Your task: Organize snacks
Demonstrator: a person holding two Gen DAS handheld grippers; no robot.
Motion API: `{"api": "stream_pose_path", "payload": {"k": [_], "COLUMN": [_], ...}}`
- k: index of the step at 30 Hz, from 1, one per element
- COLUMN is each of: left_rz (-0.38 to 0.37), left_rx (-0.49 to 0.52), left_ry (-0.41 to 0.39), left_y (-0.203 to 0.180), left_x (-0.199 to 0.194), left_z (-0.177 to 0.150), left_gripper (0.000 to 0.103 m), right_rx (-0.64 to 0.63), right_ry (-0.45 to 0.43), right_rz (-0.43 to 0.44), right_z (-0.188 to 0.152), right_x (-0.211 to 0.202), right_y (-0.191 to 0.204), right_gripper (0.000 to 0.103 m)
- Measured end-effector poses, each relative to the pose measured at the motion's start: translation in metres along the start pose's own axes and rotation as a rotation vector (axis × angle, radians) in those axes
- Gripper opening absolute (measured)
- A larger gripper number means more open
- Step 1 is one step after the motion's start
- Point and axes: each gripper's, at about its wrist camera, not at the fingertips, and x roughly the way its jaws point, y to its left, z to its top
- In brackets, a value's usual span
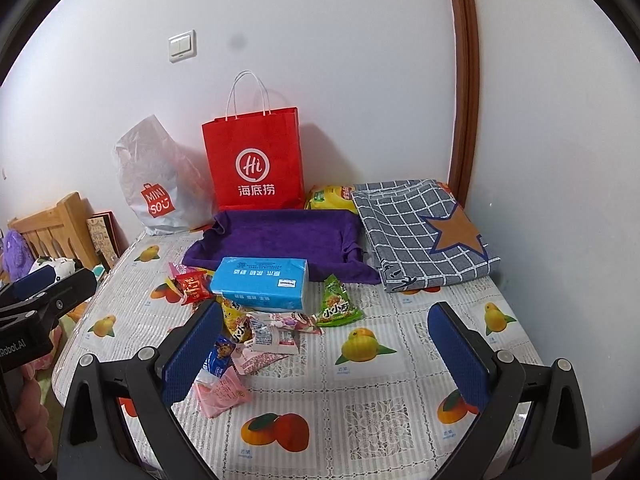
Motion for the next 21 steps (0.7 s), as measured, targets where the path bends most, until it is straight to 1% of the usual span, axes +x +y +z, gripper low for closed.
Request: {"api": "stream_pose_path", "payload": {"k": [3, 13, 16, 21], "left_rz": [-0.002, -0.004, -0.013, -0.015], "left_rx": [0.000, 0.007, 0.010, 0.013], "left_ry": [0.000, -0.002, -0.005, -0.004], "left_y": [-0.0005, -0.0046, -0.0061, -0.0070], "left_x": [-0.0001, -0.0020, -0.0038, -0.0035], "left_z": [-0.0005, -0.0008, -0.0007, 0.0003], "left_gripper": [0.103, 0.103, 0.103, 0.103], "right_rx": [-0.004, -0.002, -0.002, 0.002], "right_ry": [0.012, 0.005, 0.033, 0.055], "right_rz": [-0.004, 0.001, -0.002, -0.001], "right_z": [-0.0008, 0.0000, 0.0018, 0.0021], "right_x": [0.0000, -0.0007, -0.0002, 0.0004], "right_y": [0.0013, 0.0012, 0.0014, 0.0017], "right_gripper": [0.102, 0.102, 0.102, 0.102]}}
